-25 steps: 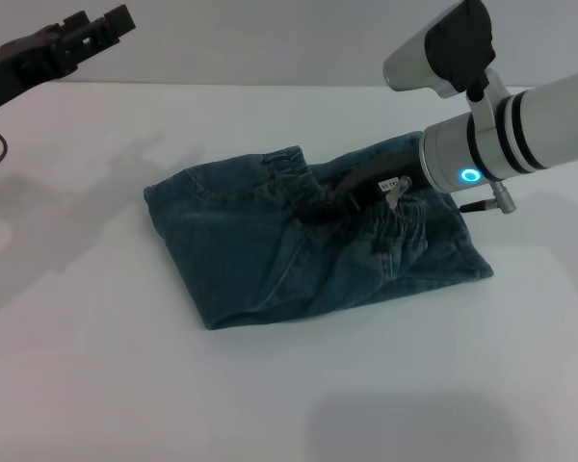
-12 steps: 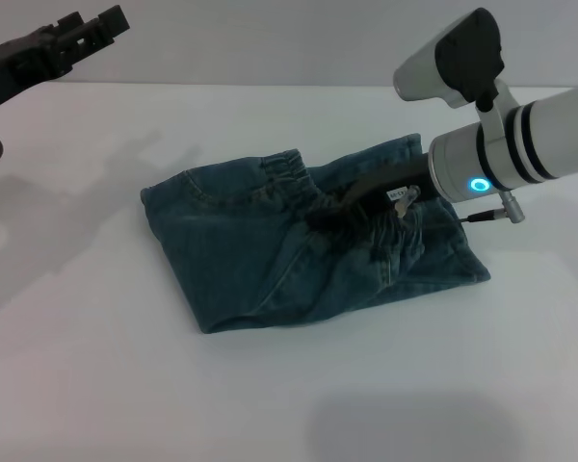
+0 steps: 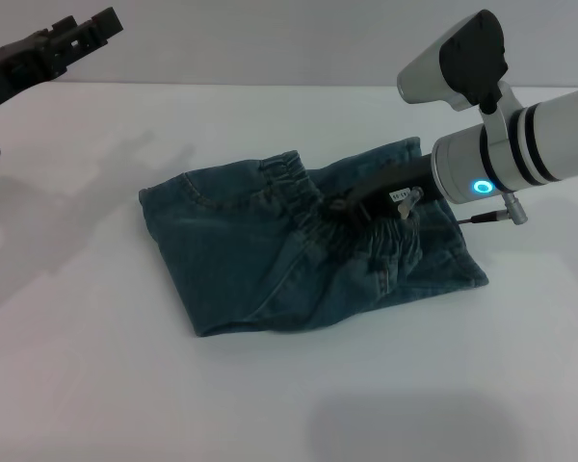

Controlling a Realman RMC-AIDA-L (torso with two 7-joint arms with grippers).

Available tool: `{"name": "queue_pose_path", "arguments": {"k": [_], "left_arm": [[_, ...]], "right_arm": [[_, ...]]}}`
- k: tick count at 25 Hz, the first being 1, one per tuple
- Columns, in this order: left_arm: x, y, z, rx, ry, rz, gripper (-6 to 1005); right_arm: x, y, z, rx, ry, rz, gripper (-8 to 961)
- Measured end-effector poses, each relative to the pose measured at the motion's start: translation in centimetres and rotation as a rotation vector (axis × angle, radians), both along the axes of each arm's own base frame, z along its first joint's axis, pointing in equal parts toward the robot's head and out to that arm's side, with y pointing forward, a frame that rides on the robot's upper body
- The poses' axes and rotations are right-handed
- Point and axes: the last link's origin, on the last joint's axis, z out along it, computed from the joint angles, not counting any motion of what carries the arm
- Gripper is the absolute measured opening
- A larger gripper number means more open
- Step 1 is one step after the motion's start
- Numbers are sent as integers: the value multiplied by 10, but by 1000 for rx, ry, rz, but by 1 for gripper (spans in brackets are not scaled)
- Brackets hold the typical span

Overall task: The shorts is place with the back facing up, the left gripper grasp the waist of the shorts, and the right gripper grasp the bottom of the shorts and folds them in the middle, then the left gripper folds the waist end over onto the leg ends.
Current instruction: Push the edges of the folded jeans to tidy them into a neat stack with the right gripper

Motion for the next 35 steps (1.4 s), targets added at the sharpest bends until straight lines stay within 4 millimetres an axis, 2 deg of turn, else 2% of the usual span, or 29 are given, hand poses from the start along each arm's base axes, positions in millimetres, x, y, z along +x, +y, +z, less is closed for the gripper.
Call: {"name": "queue_pose_path", "arguments": {"k": [3, 5, 12, 20, 26, 31, 35], "left_arm": [[0, 0, 0, 1, 0, 0, 834], [0, 0, 0, 1, 0, 0, 834], [-1, 0, 0, 3, 2, 3, 834], [-2, 0, 1, 12, 5, 5, 833], [-4, 1, 2, 20, 12, 8, 832], [-5, 2, 4, 29, 13, 12, 830], [-6, 3, 5, 34, 17, 19, 829]], "right_arm": [[1, 0, 0, 1, 1, -1, 148], [2, 0, 0, 5, 1, -2, 9], [8, 1, 13, 103, 71, 66, 6], [23, -6, 51, 304, 189, 141, 4], [31, -16, 71, 403, 260, 192, 5], [44, -28, 78, 457, 259, 228, 2], [58, -38, 77, 453, 256, 214, 10]]}}
